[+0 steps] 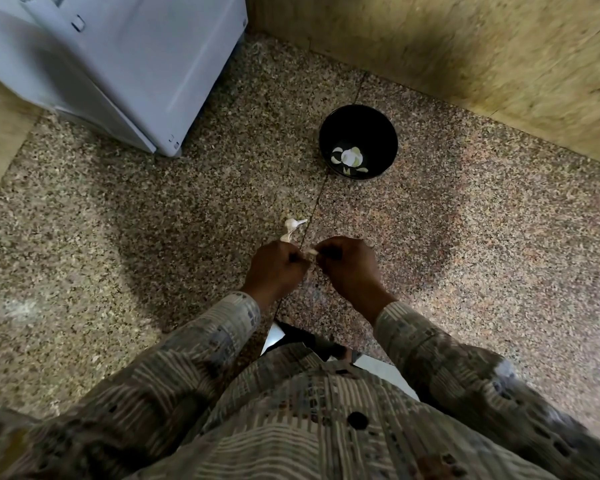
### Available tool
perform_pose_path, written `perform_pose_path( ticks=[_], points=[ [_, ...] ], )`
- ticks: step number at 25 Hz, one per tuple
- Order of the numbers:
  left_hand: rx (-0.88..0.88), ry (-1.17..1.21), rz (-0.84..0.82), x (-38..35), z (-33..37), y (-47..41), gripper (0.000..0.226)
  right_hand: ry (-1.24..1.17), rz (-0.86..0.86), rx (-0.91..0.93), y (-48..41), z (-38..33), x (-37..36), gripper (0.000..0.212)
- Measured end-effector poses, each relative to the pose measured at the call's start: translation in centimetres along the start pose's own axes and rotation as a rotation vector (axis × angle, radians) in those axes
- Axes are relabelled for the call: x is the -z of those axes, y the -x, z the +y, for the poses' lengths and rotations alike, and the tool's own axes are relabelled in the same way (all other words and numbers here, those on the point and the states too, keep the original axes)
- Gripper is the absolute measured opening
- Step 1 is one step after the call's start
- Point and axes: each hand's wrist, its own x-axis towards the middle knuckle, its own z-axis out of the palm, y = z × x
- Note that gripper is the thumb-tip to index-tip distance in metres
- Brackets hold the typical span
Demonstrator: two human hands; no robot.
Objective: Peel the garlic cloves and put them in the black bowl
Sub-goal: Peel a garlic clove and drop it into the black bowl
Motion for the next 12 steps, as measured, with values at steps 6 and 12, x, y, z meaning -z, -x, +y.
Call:
perform_pose_path(
  ticks=[6, 12],
  points=[
    [-0.02, -0.144, 0.151, 0.2, -1.0, -0.5, 0.023, -0.228, 0.012, -0.196, -1.5, 1.4, 0.4, 0.019],
    [-0.073, -0.05, 0.252, -2.1, 1.9, -0.8, 0.009, -0.758, 0.024, -0.464, -1.6, 1.5, 0.6, 0.014]
  ],
)
